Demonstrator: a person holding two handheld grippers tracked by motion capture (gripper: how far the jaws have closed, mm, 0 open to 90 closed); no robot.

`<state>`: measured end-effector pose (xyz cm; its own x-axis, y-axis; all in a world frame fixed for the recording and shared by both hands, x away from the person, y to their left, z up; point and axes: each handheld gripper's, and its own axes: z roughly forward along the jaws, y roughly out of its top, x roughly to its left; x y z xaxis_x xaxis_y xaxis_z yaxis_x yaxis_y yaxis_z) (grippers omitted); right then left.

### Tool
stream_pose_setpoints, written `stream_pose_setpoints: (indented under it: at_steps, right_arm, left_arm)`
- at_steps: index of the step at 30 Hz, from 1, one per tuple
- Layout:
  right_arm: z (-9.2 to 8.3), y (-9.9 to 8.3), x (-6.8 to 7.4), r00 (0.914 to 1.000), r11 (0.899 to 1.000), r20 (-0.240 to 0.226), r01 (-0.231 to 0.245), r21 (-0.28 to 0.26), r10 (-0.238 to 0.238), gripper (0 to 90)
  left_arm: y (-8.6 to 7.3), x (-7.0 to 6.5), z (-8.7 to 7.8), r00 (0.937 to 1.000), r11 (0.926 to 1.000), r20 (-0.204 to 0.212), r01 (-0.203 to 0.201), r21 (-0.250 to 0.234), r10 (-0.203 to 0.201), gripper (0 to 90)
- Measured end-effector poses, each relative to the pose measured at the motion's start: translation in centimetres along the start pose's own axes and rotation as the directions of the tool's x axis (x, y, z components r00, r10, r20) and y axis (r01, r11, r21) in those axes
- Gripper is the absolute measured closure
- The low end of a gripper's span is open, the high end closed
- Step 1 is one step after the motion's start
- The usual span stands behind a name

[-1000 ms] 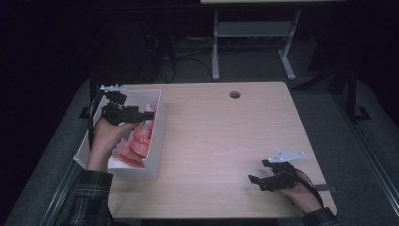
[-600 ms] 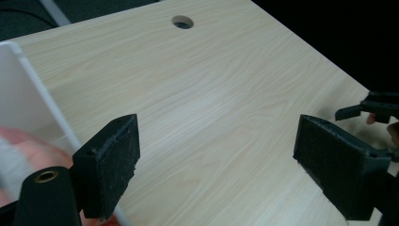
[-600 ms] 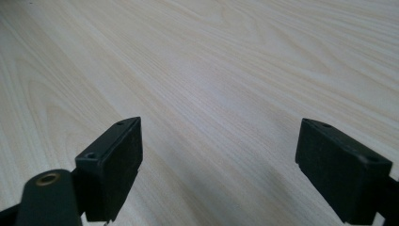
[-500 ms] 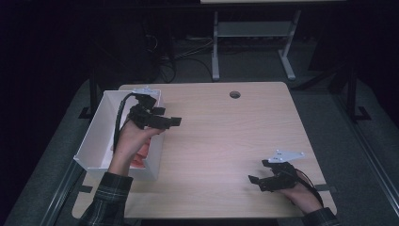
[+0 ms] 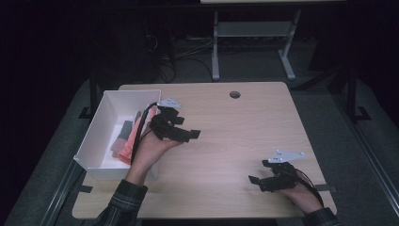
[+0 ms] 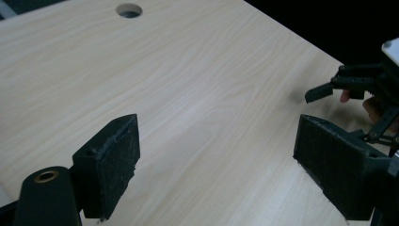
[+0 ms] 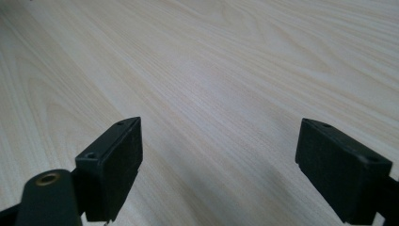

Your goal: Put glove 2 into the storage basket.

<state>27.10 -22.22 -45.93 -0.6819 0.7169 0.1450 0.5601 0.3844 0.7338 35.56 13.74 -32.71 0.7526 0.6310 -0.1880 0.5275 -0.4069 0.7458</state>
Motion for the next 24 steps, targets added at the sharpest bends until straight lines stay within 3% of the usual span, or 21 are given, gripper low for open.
stream_pose_setpoints:
  at_steps: [14, 24]
  right_arm:
    - [0.0, -0.1, 0.0, 1.0, 1.0, -0.001, 0.003, 0.007, -0.003, 15.0]
    - [0.0, -0.2, 0.0, 0.9999, 1.0, 0.003, 0.011, 0.009, -0.011, 14.9]
  left_arm:
    - [-2.9, -2.5, 3.8, 0.9972, 0.9955, 0.023, -0.072, 0.061, 0.071, 14.6]
    - [-4.8, -3.7, 5.6, 0.9906, 0.9903, 0.049, -0.13, 0.049, 0.128, 14.6]
